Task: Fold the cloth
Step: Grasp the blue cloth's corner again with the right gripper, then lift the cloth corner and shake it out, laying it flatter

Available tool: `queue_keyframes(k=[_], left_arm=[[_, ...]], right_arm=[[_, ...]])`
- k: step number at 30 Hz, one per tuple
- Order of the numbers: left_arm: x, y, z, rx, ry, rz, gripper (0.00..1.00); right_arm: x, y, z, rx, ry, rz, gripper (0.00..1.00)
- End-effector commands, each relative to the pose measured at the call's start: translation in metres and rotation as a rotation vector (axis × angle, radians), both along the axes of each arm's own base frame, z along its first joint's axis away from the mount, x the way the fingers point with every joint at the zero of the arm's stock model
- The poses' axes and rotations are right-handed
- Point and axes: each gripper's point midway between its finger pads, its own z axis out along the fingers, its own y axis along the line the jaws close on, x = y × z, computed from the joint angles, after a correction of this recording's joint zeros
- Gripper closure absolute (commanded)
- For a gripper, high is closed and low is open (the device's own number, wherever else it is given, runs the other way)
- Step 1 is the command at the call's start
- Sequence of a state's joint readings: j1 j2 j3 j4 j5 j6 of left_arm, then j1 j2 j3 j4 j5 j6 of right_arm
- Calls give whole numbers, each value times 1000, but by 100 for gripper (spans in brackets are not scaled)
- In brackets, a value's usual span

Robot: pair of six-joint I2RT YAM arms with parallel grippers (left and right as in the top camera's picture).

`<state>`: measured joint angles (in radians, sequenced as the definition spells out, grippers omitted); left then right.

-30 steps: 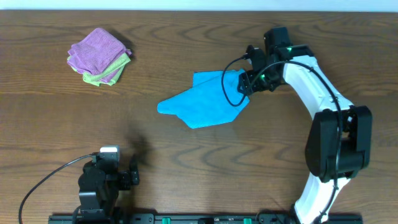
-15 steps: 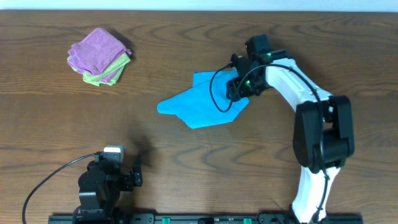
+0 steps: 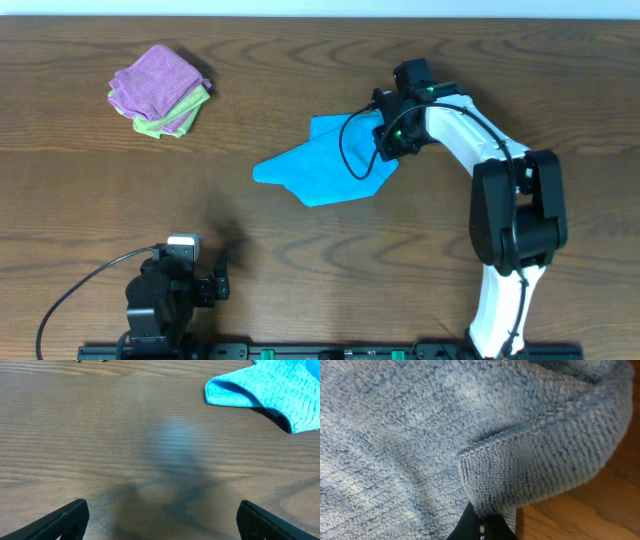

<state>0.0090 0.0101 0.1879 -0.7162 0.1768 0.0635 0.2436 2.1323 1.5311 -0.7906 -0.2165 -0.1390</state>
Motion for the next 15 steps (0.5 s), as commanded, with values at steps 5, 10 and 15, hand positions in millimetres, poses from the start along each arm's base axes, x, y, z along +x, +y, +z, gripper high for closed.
queue_keyframes(k=[5, 10, 15], left_arm=[[0, -2, 0, -2, -4, -11, 5], [0, -2, 0, -2, -5, -12, 5], [0, -2, 0, -2, -5, -11, 5]], right_arm=[[21, 12, 73, 30, -177, 20, 99], [28, 40, 148, 90, -359, 88, 99], [37, 58, 214, 123, -532, 114, 99]])
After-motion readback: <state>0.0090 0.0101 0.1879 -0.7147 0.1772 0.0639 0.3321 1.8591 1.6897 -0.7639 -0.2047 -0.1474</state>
